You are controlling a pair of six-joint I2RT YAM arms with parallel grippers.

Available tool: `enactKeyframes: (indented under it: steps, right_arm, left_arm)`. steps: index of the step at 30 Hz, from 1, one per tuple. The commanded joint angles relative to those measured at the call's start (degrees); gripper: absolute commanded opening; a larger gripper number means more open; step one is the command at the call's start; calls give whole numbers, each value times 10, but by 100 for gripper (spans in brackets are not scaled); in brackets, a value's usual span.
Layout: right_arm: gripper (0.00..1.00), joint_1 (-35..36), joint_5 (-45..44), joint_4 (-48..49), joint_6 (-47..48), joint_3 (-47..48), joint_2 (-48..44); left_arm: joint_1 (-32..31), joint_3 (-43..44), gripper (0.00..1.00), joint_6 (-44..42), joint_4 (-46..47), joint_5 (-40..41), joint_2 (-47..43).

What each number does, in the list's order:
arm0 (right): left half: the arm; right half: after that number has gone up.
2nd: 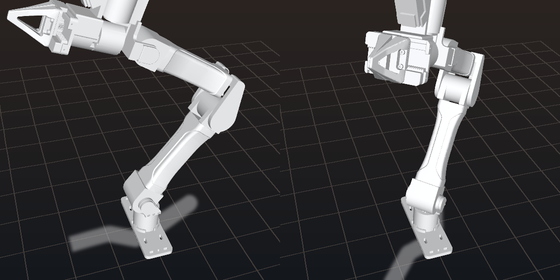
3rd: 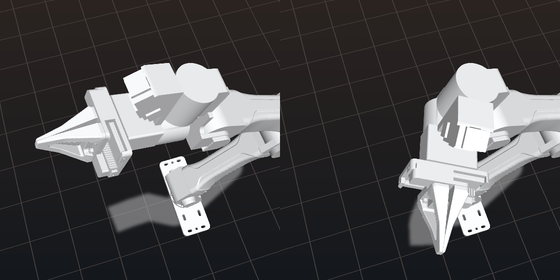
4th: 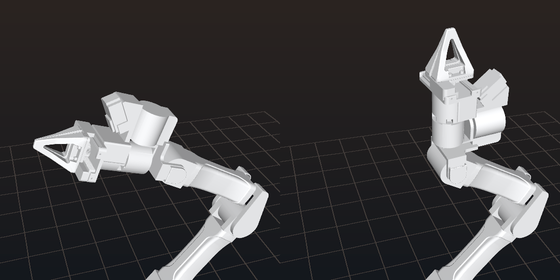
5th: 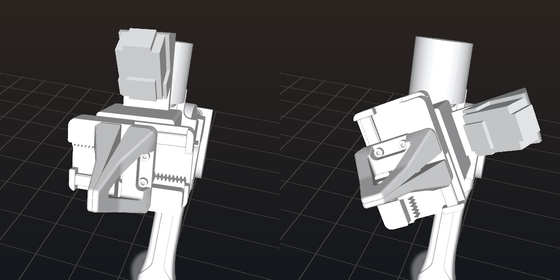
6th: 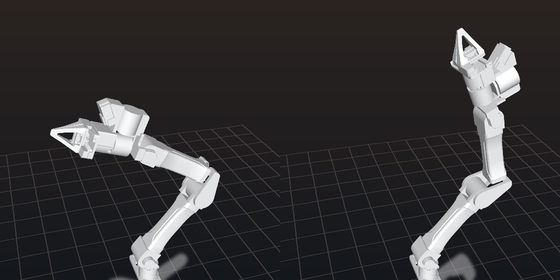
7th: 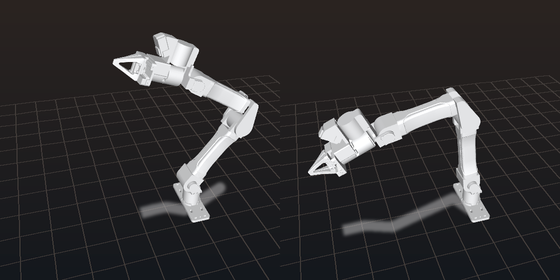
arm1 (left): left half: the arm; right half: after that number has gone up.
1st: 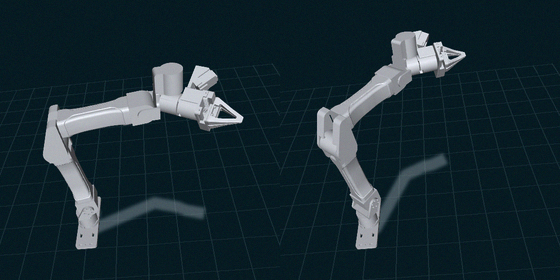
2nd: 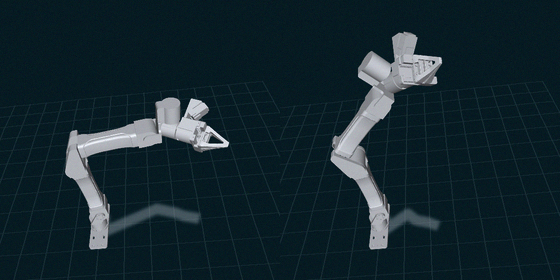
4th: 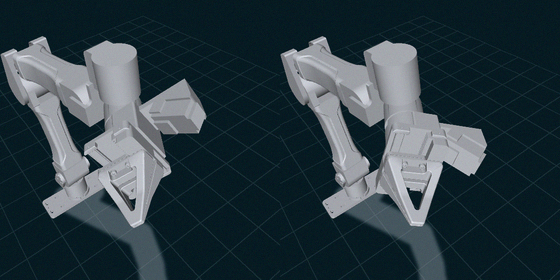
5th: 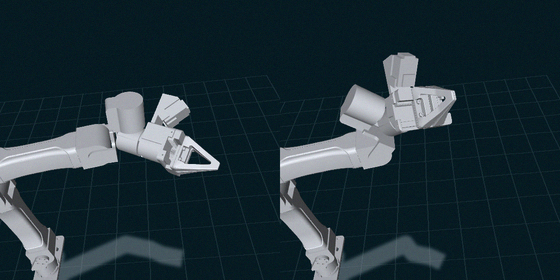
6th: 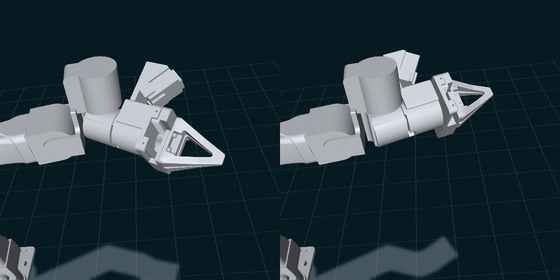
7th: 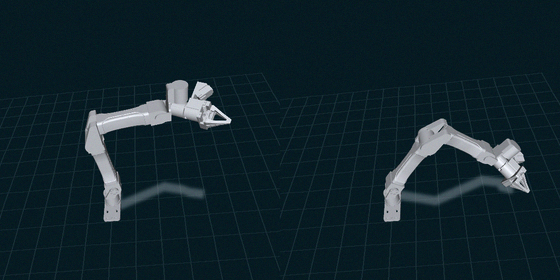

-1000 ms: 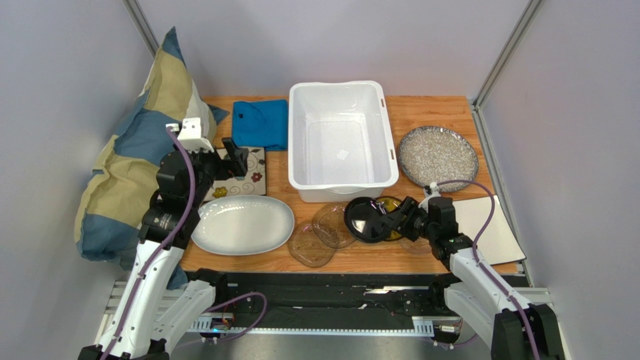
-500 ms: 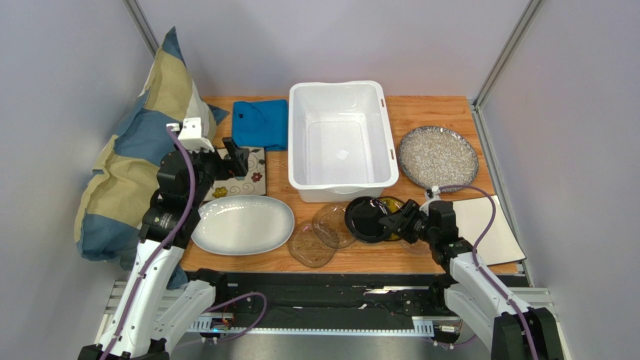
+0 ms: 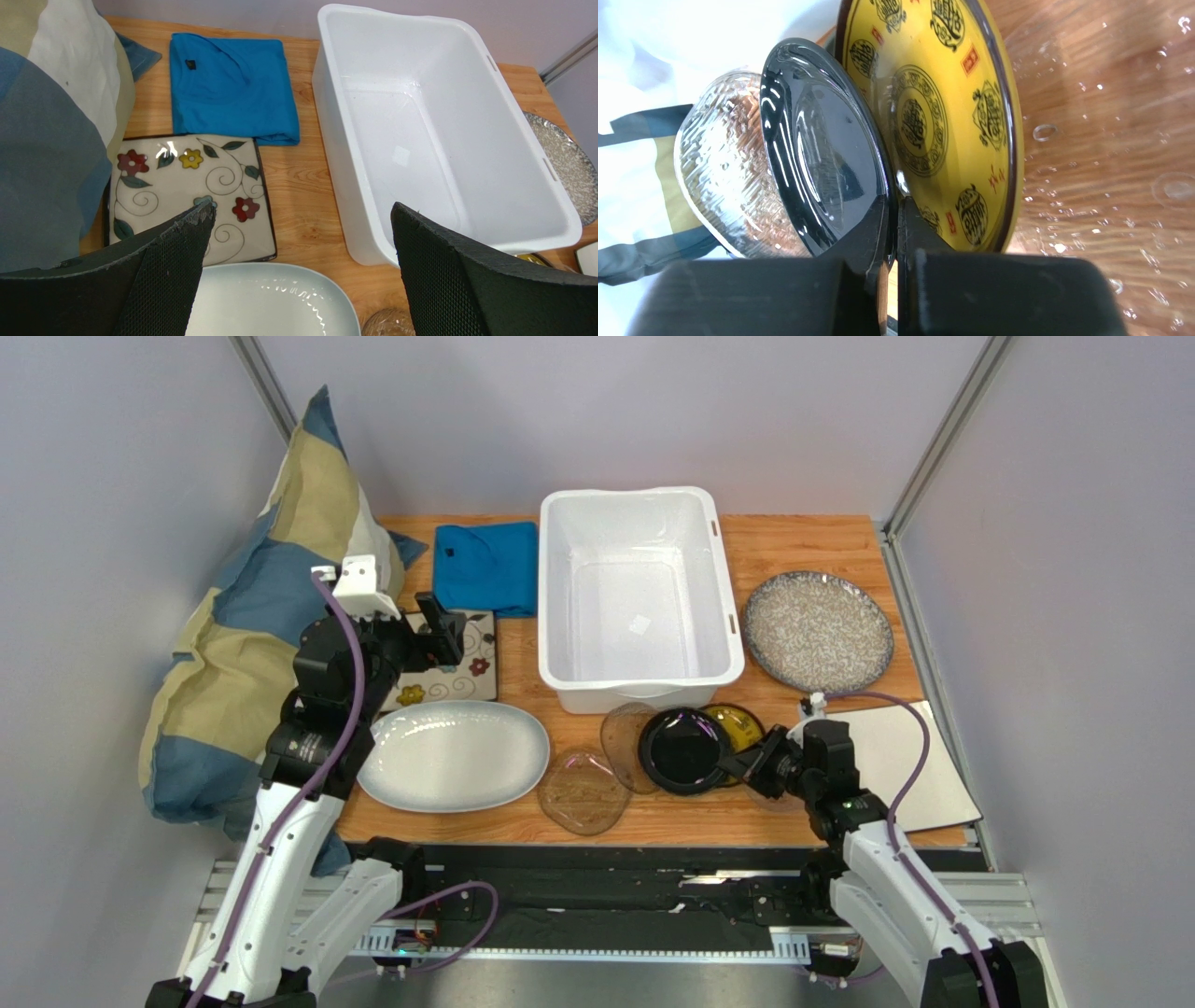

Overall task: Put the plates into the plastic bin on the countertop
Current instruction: Pick up the plate at the center of the board, then place the plate in the plastic bin.

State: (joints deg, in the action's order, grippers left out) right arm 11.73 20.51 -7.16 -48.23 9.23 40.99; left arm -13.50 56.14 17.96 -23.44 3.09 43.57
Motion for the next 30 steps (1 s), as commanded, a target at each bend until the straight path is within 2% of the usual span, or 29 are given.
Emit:
enactKeyframes:
  steps: [1,7,20,26,30]
  right_arm:
    - [0,2,-7,-28,6,22,-22]
    - [0,3,12,-101,22,74,-63]
    - [0,2,50,-354,73,196,-145]
    - [0,2,55,-353,70,259,-145]
    - [0,2,37,-317,90,290,-83]
  left_arm:
    - [-1,3,99,8,6,-2,-2]
    - [-1,4,100,8,5,-2,-3]
    - [-1,4,100,9,4,-3,-7]
    - [-1,3,99,11,5,-5,-8]
    - [-1,4,99,9,4,-3,-8]
